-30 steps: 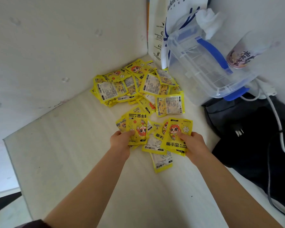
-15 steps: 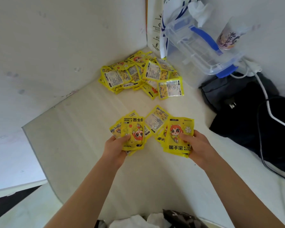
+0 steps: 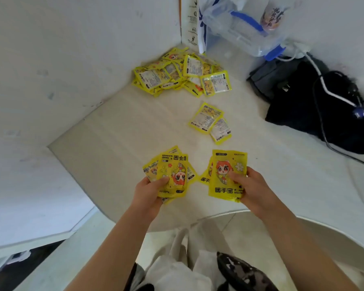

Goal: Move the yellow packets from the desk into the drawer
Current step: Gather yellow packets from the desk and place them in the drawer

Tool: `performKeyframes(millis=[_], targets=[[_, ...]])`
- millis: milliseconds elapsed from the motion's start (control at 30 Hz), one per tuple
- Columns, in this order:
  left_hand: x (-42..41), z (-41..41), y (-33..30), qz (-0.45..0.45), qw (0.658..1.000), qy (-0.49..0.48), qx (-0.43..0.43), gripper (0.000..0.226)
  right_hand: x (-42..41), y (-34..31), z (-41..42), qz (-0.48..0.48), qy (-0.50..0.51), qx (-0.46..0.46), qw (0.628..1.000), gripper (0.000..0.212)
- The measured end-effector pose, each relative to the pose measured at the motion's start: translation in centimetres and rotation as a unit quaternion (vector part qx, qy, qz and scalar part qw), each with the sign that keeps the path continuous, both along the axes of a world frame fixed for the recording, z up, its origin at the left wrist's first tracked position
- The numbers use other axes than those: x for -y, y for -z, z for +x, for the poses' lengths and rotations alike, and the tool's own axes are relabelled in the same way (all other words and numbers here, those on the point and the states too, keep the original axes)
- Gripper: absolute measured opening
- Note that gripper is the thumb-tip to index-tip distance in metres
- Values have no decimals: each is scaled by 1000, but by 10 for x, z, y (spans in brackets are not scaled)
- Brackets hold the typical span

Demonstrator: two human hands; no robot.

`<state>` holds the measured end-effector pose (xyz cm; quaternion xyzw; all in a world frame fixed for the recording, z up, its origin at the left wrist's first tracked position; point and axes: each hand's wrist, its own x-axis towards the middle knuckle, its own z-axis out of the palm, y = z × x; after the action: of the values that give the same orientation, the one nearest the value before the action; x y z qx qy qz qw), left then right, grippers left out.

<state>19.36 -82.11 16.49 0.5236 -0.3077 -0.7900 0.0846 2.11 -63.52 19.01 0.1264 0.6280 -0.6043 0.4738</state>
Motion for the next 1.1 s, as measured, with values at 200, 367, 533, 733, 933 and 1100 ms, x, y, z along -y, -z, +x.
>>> performKeyframes(millis=[200,367,533,733,933,1100], targets=[[-5,53,-5,-18,998,56,-13,35,-36,8,77,-3,60,10,998,33],[-24,75,-14,-23,994,105,-12,34,-76,4,127,-23,101,5,995,29],[-57,86,-20,-20,986,167,2,29,-120,-2,165,-26,170,-2,985,37],[-110,90,-26,-25,975,220,6,26,-174,-5,197,-29,235,-6,971,37],[-180,94,-23,-32,957,289,7,28,-245,-7,231,-71,305,11,950,40],[-254,107,-22,-34,942,332,24,26,-318,-4,268,-72,353,23,932,38]])
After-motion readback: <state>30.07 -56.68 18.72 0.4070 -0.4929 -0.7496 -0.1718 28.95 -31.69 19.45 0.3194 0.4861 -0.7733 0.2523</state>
